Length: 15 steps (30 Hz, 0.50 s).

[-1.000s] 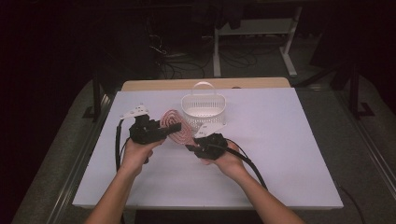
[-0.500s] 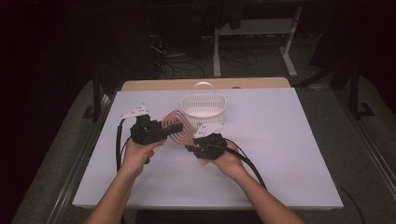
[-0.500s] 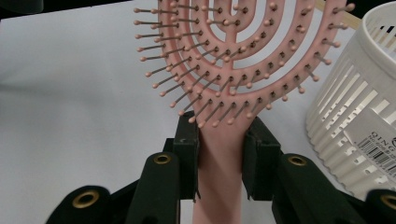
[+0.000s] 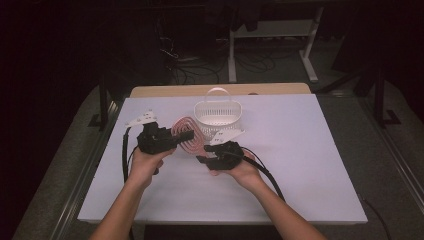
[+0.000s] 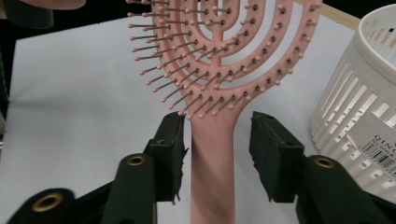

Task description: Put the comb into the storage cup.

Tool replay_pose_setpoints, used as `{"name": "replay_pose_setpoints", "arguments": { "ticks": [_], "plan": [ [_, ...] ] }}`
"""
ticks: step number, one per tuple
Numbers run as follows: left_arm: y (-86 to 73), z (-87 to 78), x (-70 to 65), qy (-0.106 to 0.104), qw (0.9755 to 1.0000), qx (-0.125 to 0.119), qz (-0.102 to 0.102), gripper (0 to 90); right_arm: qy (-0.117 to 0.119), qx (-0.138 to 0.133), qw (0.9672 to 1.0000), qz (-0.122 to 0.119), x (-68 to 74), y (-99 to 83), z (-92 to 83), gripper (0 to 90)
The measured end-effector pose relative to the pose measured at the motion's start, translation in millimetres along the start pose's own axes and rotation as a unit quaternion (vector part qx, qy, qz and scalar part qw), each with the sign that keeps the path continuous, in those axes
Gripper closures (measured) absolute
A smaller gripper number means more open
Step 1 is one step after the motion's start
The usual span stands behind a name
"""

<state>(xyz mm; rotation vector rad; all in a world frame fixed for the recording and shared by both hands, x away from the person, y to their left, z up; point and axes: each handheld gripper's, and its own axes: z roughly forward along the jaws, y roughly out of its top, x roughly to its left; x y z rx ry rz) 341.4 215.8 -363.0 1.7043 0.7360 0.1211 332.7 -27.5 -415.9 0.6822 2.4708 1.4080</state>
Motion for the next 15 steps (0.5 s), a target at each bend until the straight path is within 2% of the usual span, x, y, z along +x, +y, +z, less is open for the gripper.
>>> {"name": "replay_pose_setpoints", "arguments": {
  "ticks": [7,15],
  "plan": [
    [2.1,-8.0,5.3,0.013,0.9999,-0.010,0.000,64.7,0.005,-0.007,0.9998,0.017,-5.9,-0.7,-6.3,39.4],
    [4.5,-16.0,9.7,0.021,0.9996,-0.017,-0.002,64.7,-0.003,-0.005,0.9992,0.040,-17.4,-5.0,-16.3,31.2]
  ]
}}
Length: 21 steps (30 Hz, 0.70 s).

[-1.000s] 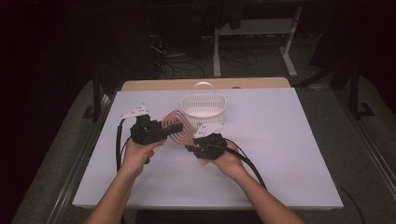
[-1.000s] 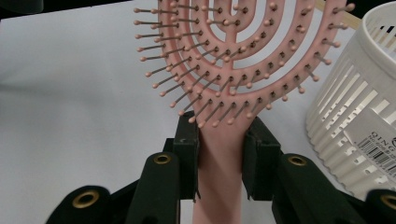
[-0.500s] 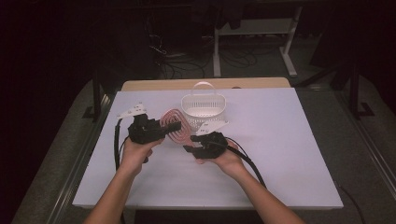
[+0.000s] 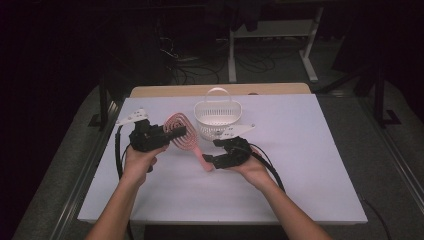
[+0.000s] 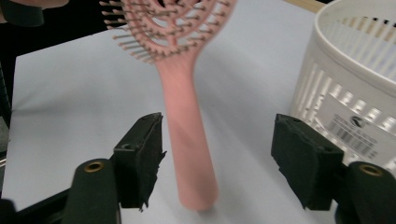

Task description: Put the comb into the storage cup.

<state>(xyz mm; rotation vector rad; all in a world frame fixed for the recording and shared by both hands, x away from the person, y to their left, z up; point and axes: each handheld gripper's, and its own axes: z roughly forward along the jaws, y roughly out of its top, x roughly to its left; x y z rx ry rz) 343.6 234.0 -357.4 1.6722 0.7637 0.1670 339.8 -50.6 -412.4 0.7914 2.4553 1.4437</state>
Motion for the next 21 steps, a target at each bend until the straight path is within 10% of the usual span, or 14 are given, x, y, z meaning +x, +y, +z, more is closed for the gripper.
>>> {"name": "replay_pose_setpoints", "arguments": {
  "ticks": [21],
  "plan": [
    [5.3,-12.1,4.3,0.010,0.9999,-0.013,0.000,64.8,-0.029,0.018,0.9990,0.029,-20.4,-21.5,-21.5,0.2]
  ]
}}
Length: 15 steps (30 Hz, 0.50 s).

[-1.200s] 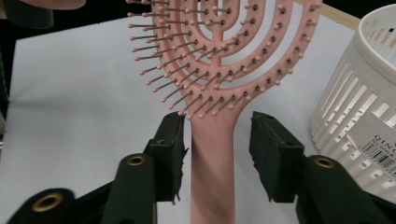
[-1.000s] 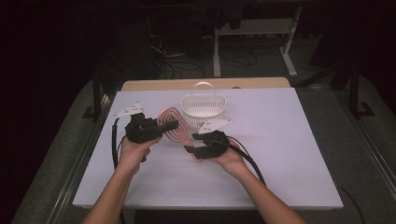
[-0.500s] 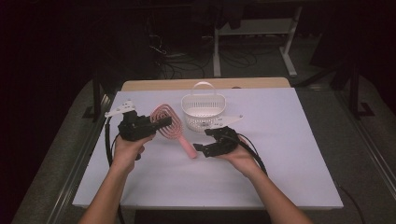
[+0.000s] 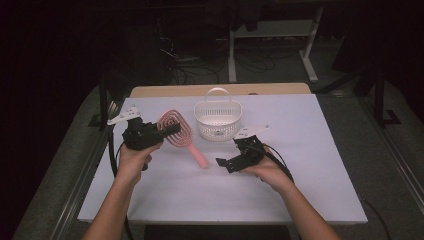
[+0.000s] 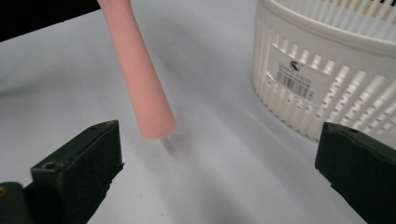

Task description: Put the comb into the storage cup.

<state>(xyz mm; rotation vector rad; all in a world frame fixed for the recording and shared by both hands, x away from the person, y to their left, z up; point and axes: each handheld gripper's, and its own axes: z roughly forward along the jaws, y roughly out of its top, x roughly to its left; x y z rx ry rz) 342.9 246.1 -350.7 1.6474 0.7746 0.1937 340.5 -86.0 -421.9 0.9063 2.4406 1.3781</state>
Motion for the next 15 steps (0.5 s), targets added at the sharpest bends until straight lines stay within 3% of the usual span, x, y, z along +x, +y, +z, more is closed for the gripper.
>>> {"name": "replay_pose_setpoints", "arguments": {
  "ticks": [15],
  "plan": [
    [1.7,-2.5,0.3,0.001,1.0000,-0.003,0.000,64.9,-0.025,-0.002,0.9995,0.018,-15.3,-29.4,-28.8,0.2]
  ]
}}
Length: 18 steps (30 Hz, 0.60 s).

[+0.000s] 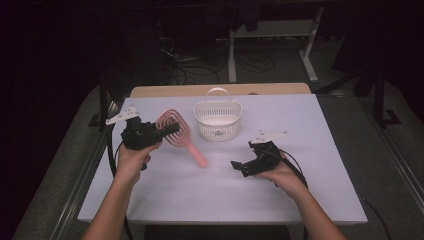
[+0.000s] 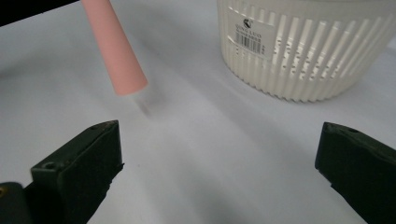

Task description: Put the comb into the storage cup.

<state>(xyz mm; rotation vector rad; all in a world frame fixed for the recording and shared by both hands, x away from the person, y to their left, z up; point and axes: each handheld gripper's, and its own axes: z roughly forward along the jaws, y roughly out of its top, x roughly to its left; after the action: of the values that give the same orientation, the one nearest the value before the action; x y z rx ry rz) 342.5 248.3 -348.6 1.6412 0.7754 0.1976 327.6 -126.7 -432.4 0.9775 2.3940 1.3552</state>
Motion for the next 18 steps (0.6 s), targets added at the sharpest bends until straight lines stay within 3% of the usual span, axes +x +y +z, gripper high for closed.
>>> {"name": "replay_pose_setpoints", "arguments": {
  "ticks": [10,18],
  "plan": [
    [0.4,-1.4,0.5,0.000,1.0000,-0.002,0.000,64.9,-0.006,-0.008,0.9999,0.011,-8.0,-18.7,-19.1,0.2],
    [0.8,-2.5,1.6,0.002,1.0000,-0.003,0.000,64.9,-0.015,0.001,0.9998,0.016,-12.9,-40.1,-33.4,0.3]
  ]
}}
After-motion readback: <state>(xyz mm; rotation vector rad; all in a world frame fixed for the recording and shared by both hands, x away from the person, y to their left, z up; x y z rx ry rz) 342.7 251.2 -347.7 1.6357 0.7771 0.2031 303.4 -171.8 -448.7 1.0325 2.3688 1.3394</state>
